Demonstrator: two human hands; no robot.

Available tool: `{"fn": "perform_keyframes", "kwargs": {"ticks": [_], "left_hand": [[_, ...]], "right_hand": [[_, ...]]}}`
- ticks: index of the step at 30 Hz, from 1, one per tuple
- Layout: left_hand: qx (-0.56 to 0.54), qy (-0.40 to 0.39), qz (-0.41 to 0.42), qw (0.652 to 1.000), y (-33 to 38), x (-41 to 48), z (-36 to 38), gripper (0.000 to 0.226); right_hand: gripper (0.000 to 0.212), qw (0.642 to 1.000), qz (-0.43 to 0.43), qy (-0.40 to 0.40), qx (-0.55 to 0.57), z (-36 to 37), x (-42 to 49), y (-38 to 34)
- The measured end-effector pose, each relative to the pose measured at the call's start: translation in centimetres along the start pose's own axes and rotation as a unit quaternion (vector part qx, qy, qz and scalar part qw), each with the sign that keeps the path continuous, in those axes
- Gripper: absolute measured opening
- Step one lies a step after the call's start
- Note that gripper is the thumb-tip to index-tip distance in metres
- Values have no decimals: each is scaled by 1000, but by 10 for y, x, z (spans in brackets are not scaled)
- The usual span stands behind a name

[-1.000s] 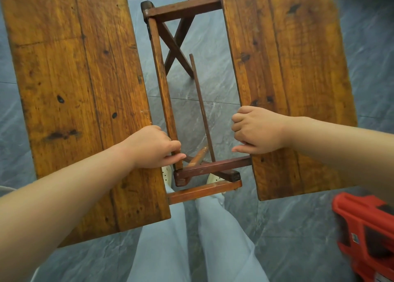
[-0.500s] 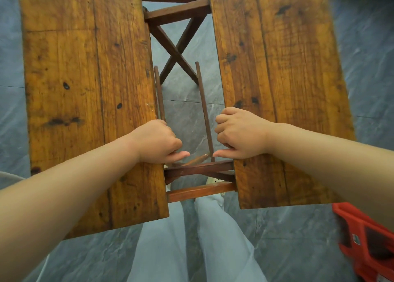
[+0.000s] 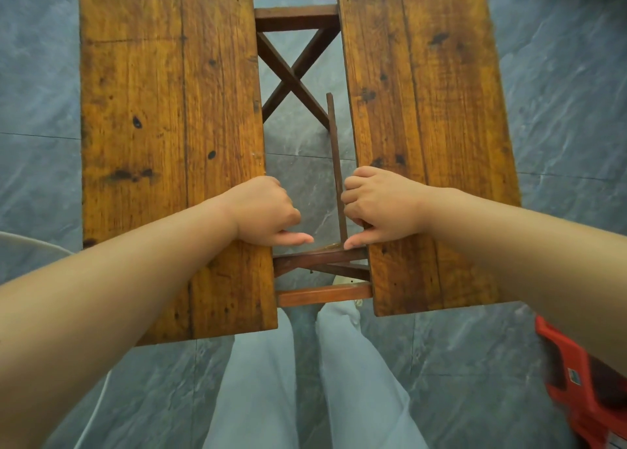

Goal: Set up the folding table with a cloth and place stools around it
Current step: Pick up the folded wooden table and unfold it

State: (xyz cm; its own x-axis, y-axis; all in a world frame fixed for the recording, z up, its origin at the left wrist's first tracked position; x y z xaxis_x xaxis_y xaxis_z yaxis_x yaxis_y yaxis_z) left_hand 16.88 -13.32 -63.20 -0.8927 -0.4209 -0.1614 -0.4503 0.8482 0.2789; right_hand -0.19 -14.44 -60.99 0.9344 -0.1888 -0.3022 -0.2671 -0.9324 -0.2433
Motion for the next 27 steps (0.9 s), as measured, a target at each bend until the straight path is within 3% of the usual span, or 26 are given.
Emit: {"fn": "perform_keyframes", "kwargs": {"ticks": [5,15,25,27], "left_hand": [[18,-20,9,1000,-14,-4,2,79],[46,-53,-14,997,-44,-15,3,74],[43,3,-22,999,-31,12,23,65],[32,-20,-26,999,-24,17,28,62]], "right_hand": [[67,1000,-18,16,-2,-1,6,6],[72,998,27,44,-25,5,44,8],[69,998,29,27,-45,27,37,18],[67,998,23,29,-57,30,35,18]]}}
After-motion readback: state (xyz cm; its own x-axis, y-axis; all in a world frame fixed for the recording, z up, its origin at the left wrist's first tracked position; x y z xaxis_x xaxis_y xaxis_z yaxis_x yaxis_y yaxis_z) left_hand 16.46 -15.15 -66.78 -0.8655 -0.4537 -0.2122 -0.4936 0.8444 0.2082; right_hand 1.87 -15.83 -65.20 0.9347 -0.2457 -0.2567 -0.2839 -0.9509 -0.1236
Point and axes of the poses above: each hand's wrist, its own x-axis towards the middle knuckle, its own z-axis out of the palm, y = z × x, the point moved 4 cm from there along x, towards the middle knuckle, and after that the axes turned 4 degrees about -z, right-handed, at the moved point
